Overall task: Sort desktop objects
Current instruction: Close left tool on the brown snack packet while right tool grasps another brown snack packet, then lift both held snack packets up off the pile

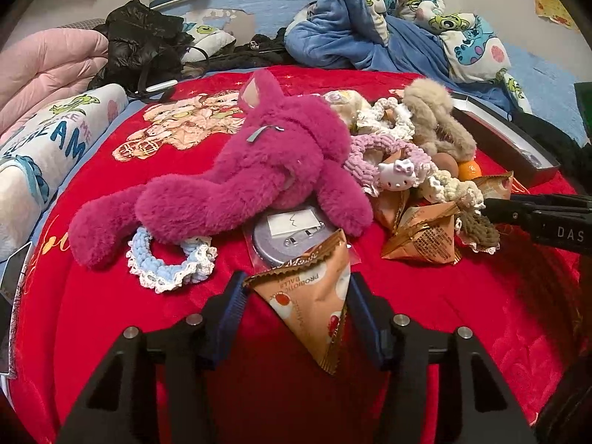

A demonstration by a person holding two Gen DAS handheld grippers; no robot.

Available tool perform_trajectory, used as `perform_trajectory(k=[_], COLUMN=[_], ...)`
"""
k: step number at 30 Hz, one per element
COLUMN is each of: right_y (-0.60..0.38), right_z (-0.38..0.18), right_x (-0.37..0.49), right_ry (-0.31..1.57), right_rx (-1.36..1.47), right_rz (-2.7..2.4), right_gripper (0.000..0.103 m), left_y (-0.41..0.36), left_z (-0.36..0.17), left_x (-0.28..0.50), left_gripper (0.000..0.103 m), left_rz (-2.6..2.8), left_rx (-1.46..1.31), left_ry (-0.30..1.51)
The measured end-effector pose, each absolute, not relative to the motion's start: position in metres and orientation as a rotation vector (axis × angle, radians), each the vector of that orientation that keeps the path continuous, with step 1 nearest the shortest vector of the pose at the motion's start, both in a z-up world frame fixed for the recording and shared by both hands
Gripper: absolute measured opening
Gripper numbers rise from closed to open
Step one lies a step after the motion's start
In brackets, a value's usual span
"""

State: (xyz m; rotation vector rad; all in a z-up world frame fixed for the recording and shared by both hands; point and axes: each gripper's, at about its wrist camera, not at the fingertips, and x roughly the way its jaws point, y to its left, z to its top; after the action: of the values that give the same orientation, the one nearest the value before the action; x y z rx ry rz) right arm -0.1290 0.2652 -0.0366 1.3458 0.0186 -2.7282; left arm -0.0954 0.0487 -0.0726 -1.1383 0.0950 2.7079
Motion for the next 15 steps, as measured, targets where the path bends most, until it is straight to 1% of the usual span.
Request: perform_trajectory(k=[6,15], right_y=[0.263,0.265], right_z=[-0.032,-0.016], right_x=[-0.127,-0.115], right_ry=[0.023,0.009], right_rx=[1.314,1.199], right_rz=[-2.737,-2.781], right_gripper=[0.040,0.040], left_y=[0.053,0.073], left_z=[-0.066,-0.034], left_x=[-0.092,-0.079], left_gripper=[0.056,0.056], left_rz=[2.709,2.707], left_rx=[-1.120,-0.984], left_ry=[0.086,0.050])
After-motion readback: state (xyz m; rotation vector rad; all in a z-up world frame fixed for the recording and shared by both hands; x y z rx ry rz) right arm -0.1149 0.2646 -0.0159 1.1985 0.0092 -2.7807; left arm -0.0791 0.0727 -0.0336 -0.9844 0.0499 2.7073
